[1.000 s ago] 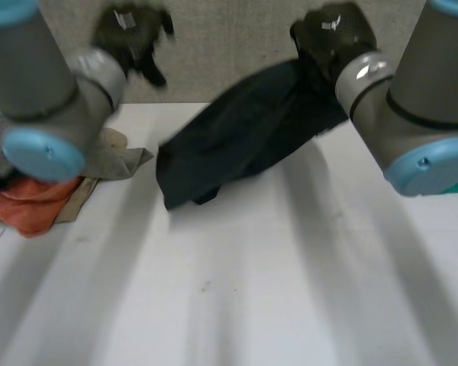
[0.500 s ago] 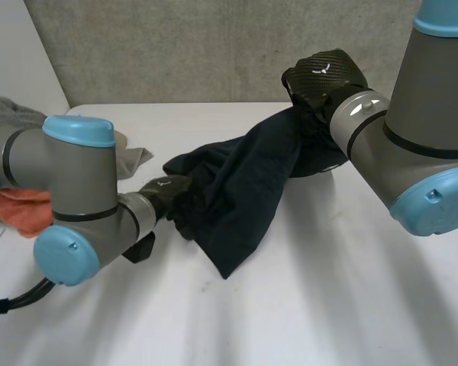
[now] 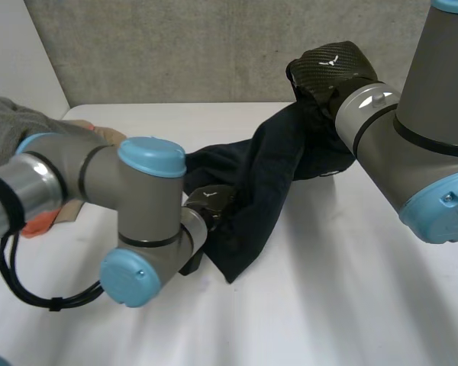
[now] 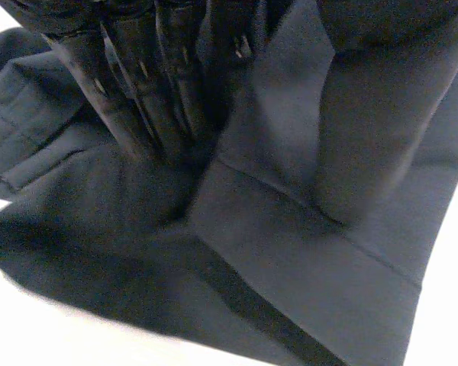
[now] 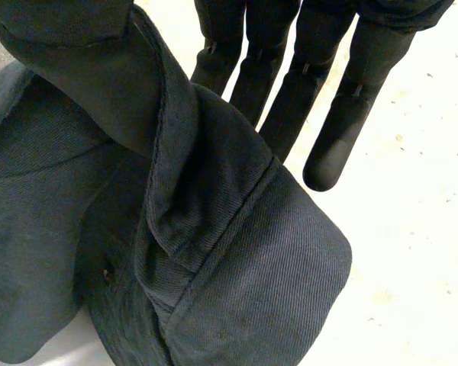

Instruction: Fold the laundry.

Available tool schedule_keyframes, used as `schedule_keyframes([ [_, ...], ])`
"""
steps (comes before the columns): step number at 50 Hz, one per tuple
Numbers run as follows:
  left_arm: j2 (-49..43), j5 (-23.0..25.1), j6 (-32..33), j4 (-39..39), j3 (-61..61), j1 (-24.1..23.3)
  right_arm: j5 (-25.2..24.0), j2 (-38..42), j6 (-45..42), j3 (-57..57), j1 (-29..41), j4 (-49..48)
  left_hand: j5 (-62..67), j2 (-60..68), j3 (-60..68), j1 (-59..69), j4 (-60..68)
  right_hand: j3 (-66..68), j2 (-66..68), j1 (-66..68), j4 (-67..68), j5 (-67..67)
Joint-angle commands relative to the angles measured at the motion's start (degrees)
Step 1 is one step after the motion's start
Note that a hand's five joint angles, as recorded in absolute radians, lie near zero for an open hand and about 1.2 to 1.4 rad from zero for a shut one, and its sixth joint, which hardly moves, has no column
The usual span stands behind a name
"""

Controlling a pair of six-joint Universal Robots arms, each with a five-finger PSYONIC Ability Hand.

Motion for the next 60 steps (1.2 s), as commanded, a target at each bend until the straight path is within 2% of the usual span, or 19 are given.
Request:
schedule_keyframes([
  [1,-1.2,-2.9,-8.4,-6.1,8.2,-1.8,0.6,-0.5,2.2,1.2,-1.3,0.4,41.6,39.5,39.2,38.7,41.3,11.8,12.7,17.7,11.3,12.0],
  [4,3.0,-3.0,-9.4,-6.0,7.2,-0.9,0.3,-0.3,1.6,1.9,-2.5,1.2,41.6,39.5,39.2,38.7,41.3,11.8,12.7,17.7,11.3,12.0],
  [7,11.4,-2.1,-7.3,-5.7,4.7,3.6,-0.6,0.1,-1.4,2.9,-4.7,4.5,41.6,39.5,39.2,38.7,41.3,11.8,12.7,17.7,11.3,12.0],
  [11,21.8,1.9,2.6,-6.5,1.6,11.5,-3.9,0.0,-7.3,5.9,-7.2,12.0,41.6,39.5,39.2,38.7,41.3,11.8,12.7,17.7,11.3,12.0],
  [12,25.6,4.7,7.9,-7.0,0.5,14.8,-5.8,-0.3,-9.2,7.3,-7.9,14.9,41.6,39.5,39.2,38.7,41.3,11.8,12.7,17.7,11.3,12.0],
  [16,31.9,10.8,19.3,-9.7,-1.3,19.5,-10.2,-1.7,-12.6,11.2,-9.0,19.8,41.6,39.5,39.2,38.7,41.3,11.8,12.7,17.7,11.3,12.0],
  [20,32.2,12.9,26.0,-13.6,-2.4,20.1,-12.7,-4.0,-12.4,14.6,-9.5,20.0,41.6,39.5,39.2,38.7,41.3,11.8,12.7,17.7,11.3,12.0],
  [23,30.4,12.9,28.6,-14.9,-3.4,19.6,-13.4,-4.3,-12.6,16.5,-9.2,19.1,41.6,39.5,39.2,38.7,41.3,11.8,12.7,17.7,11.3,12.0],
  [27,22.7,11.4,32.9,-14.9,-3.5,17.0,-13.3,-0.1,-13.9,16.9,-8.3,16.3,41.6,39.5,39.2,38.7,41.3,11.8,12.7,17.7,11.3,12.0],
  [32,12.7,6.8,34.8,-12.0,4.0,15.4,-12.2,5.8,-14.9,11.5,-7.9,11.0,41.6,39.5,39.2,38.7,41.3,11.8,12.7,17.7,11.3,12.0],
  [36,7.0,2.1,34.1,-6.8,17.4,15.2,-8.5,10.2,-14.2,2.5,-7.6,2.4,41.6,39.5,39.2,38.7,41.3,11.8,12.7,17.7,11.3,12.0],
  [39,5.4,1.0,32.9,0.3,28.9,15.3,-6.0,11.6,-13.6,-5.3,-7.2,-7.7,41.6,39.5,39.2,38.7,41.3,11.8,12.7,17.7,11.3,12.0],
  [40,5.2,1.0,32.0,5.6,33.8,15.3,-5.6,11.8,-13.2,-7.1,-7.0,-10.6,41.6,39.5,39.2,38.7,41.3,11.8,12.7,17.7,11.3,12.0],
  [43,5.7,1.0,30.6,14.6,38.6,15.5,-5.7,11.6,-11.6,-11.7,-6.5,-23.5,41.6,39.5,39.2,38.7,41.3,11.8,12.7,17.7,11.3,12.0],
  [44,6.4,1.0,29.4,20.5,39.6,15.7,-6.2,11.2,-10.7,-12.3,-6.2,-30.5,41.6,39.5,39.2,38.7,41.3,11.8,12.7,17.7,11.3,12.0],
  [48,8.2,0.9,27.5,28.5,38.9,15.7,-7.7,10.5,-8.5,-11.5,-6.6,-45.8,41.6,39.5,39.2,38.7,41.3,11.8,12.7,17.7,11.3,12.0],
  [50,8.7,0.7,27.5,27.9,37.8,15.7,-8.6,10.4,-7.8,-10.8,-6.5,-48.8,41.6,39.5,39.2,38.7,41.3,11.8,12.7,17.7,11.3,12.0],
  [55,11.5,-0.6,26.6,22.7,29.8,17.0,-13.3,10.5,-6.7,-8.6,-6.6,-47.7,41.6,39.5,39.2,38.7,41.3,11.8,12.7,17.7,11.3,12.0],
  [60,16.7,-0.1,24.2,21.4,13.6,18.4,-16.5,11.5,-6.4,-3.9,-7.1,-42.7,41.6,39.5,39.2,38.7,41.3,11.8,12.7,17.7,11.3,12.0],
])
